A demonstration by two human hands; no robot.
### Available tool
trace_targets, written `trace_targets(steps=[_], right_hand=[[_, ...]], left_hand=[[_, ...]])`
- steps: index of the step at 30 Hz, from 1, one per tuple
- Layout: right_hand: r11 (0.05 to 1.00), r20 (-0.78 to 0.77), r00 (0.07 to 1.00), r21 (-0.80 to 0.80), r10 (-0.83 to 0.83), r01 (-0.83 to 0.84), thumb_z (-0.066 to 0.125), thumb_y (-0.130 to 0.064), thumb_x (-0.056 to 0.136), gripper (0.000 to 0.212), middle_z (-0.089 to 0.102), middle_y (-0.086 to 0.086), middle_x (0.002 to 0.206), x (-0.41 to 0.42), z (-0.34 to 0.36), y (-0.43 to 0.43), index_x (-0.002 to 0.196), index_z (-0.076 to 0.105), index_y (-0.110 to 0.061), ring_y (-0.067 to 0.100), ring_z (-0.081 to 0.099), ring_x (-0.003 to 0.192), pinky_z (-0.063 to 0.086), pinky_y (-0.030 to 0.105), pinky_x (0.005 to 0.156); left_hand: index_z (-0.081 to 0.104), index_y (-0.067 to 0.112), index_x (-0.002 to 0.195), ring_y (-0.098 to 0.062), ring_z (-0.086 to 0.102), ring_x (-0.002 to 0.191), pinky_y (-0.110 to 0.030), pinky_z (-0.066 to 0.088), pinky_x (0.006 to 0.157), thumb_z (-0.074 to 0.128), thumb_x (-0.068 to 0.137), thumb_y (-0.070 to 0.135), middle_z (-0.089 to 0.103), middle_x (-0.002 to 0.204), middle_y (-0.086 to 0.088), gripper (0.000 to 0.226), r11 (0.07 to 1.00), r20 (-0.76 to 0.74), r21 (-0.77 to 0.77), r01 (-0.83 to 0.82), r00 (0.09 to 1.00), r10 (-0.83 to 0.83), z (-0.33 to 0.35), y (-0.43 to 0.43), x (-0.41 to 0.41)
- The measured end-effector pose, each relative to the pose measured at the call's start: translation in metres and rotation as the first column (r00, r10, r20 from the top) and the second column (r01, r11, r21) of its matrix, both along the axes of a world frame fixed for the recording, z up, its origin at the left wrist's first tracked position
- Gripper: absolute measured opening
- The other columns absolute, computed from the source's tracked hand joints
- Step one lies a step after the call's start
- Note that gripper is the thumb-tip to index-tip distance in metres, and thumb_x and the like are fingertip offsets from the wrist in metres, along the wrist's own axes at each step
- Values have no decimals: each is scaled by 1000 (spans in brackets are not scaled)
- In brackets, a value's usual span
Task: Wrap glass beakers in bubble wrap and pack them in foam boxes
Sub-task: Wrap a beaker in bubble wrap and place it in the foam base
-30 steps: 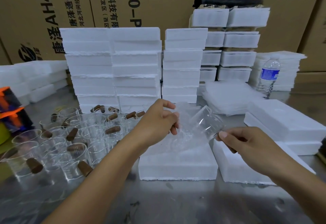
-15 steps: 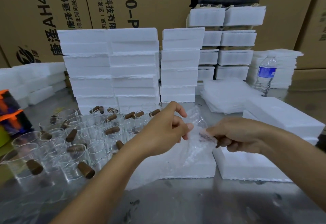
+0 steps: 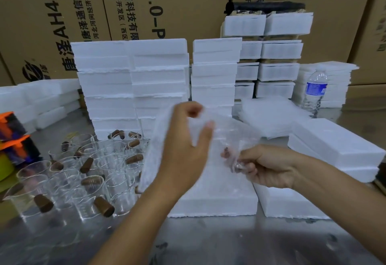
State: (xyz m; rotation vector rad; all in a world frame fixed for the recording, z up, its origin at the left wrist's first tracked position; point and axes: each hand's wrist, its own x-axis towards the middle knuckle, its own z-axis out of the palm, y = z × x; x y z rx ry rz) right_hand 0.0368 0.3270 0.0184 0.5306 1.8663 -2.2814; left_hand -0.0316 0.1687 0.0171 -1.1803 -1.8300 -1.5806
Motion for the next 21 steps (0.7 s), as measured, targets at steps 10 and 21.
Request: trace_targets(steps=[10,21], right_hand=[[994,-231,973,105,4,21,73,-17,69,6,67,2,72,14,-7,-6,72,77,-14,7,58,52,44,13,46],[870,-235,964,494,127,6,60,-11,90,19,62,4,67,12,3,-3,72,62,-10,11,55,60,44,17,54]], left_hand=[[58,7,119,-16,68,90,-32,50,90,71,56,48,70,108,-5,76,984,822,55,168,552,-140,-1,-50,-68],[62,9,121,-25,66,106,-32,54,88,95,31,41,68,117,-9,101,831,812,253,495,359,-461,-11,-18,-45]])
